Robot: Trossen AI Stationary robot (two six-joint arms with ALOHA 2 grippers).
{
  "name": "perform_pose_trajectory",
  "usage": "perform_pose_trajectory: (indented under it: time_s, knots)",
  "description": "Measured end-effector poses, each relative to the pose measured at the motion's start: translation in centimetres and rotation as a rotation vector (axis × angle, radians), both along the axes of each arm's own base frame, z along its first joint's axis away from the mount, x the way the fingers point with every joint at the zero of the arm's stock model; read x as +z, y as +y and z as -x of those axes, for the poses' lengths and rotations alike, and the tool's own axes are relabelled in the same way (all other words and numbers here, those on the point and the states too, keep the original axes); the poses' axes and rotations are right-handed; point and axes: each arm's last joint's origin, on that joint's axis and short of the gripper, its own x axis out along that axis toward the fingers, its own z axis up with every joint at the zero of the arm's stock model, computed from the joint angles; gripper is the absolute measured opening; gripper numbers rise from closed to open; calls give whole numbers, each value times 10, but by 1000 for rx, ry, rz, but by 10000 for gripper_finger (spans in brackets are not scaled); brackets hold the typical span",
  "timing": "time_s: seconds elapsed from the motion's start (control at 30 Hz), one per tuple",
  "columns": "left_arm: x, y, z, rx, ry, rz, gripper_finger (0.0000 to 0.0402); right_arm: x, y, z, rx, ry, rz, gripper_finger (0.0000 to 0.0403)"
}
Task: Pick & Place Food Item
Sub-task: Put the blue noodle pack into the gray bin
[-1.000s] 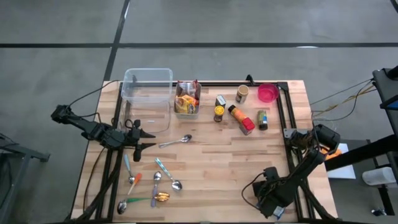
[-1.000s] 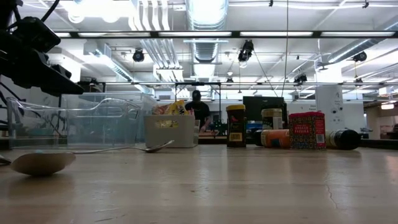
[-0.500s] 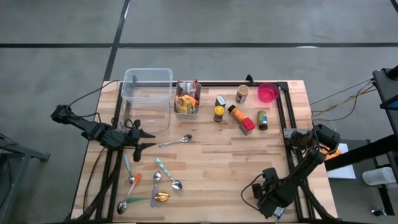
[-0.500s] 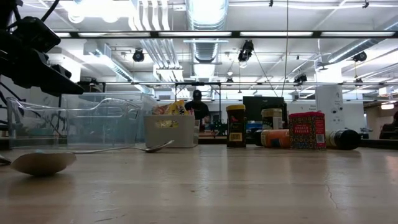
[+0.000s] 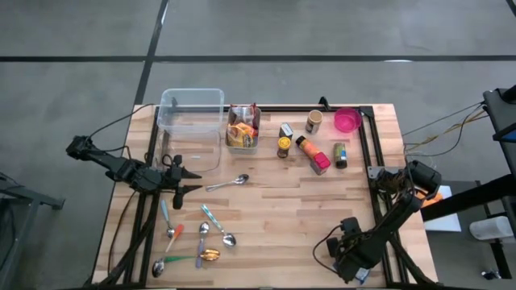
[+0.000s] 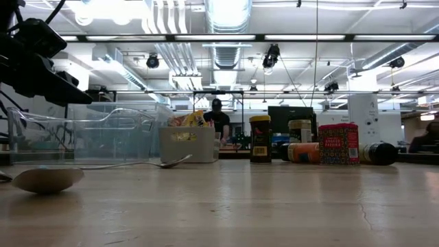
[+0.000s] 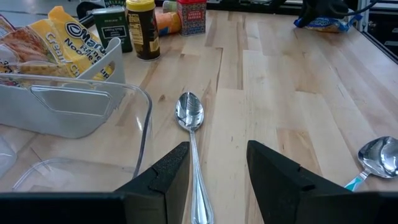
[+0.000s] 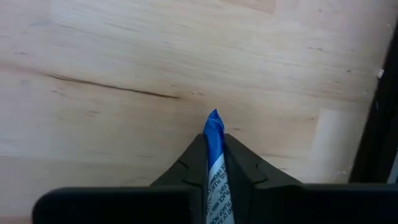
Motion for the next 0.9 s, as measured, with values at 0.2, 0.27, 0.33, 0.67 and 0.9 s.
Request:
perform_pose_trajectory:
  time_s: [0.2,0.27,0.33,0.67,0.9]
  knots:
    - [0,0,0,0,0,0,164,3,-2,1,-1,-4,10,25]
    - [0,0,0,0,0,0,164,4,-3,1,-1,-5,16,26]
    - [0,0,0,0,0,0,164,4,-3,1,3,-15,28,26]
    - [0,0,0,0,0,0,164,14,-9,0,37,-142,104,27]
    - [0,0,0,0,0,0,164,38,-19,-5,139,-437,249,28]
